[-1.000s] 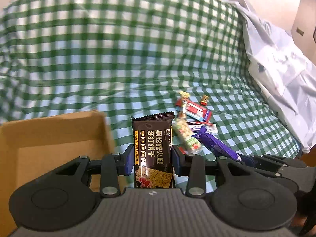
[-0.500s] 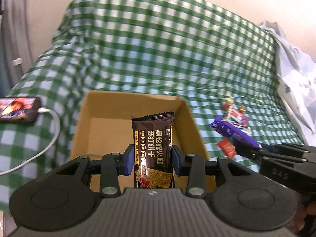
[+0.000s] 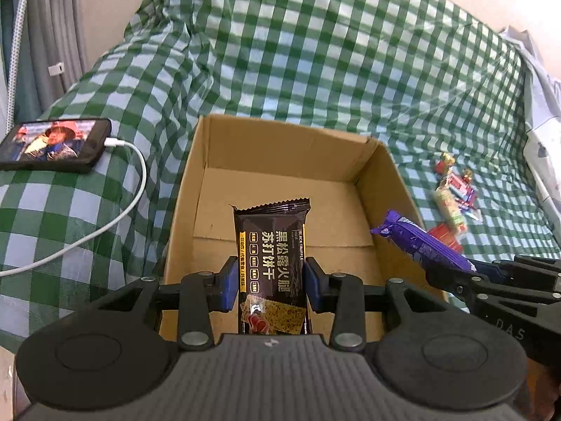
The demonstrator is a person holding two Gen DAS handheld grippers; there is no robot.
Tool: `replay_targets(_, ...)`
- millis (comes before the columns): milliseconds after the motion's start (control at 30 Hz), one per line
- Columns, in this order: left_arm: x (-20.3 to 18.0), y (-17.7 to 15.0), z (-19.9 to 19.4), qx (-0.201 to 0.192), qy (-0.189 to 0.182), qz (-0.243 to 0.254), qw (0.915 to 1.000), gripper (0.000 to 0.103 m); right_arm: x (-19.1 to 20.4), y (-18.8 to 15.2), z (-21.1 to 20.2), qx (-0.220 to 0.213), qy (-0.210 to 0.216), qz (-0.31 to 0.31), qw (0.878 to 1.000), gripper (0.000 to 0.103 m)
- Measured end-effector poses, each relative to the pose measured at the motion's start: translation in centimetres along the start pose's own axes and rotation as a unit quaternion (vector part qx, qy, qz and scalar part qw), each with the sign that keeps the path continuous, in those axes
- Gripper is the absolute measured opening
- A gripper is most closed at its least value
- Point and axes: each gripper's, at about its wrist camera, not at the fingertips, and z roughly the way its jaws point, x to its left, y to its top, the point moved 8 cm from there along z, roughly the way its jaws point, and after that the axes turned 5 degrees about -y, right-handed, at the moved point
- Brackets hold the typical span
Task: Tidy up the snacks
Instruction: 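Carry the brown bar in the left tool while the right tool carries the purple bar to the box, then open the left tool over the box while the right tool releases the purple bar inside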
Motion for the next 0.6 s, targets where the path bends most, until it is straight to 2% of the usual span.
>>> replay_targets(600, 1.4, -0.8, 7.6, 0.063, 0.012, 0.006, 0.9979, 0.043, -0.3, -0.9, 6.2, 0.060, -0.003, 0.012, 0.998, 0.023)
